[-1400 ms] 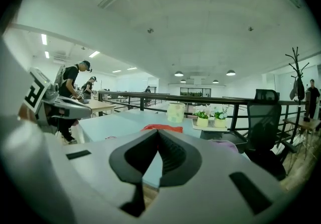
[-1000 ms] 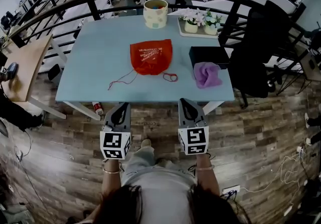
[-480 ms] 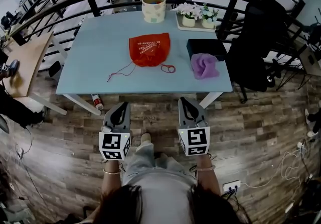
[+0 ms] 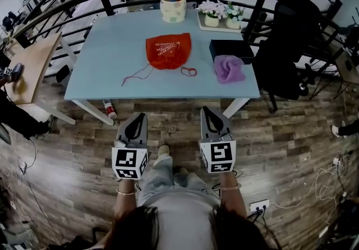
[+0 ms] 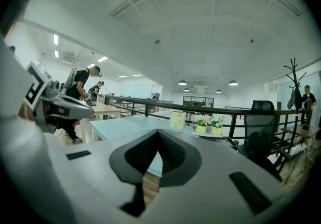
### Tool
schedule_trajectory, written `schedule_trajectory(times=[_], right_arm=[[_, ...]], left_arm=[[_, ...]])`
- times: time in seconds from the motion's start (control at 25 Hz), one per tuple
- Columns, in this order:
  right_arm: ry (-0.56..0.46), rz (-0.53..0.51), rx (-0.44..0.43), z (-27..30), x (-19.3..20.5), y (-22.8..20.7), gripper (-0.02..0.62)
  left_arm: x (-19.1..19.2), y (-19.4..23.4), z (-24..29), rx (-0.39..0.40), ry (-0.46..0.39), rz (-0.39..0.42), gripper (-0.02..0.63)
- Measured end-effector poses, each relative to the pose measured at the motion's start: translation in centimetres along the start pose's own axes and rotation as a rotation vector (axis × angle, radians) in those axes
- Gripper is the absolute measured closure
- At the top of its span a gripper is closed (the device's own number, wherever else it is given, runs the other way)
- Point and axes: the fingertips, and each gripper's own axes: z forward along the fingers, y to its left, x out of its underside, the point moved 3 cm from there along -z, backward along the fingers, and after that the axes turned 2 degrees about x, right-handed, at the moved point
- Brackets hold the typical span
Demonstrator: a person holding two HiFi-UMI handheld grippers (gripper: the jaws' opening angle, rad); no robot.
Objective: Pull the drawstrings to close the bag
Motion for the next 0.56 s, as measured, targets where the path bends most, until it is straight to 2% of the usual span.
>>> schedule_trajectory(times=[0.28, 0.56], right_arm=[[-0.011, -0.002, -0.009, -0.7, -0.2, 0.7, 0.571], [-0.027, 0.046, 0.03, -1.4, -0.3, -0.6, 0.571]], left_arm=[[0.1, -0.2, -0.9, -0.006, -0.006, -0.007, 0.581], [0.1, -0.9, -0.4, 0.005, -0.006, -0.013, 0.581]])
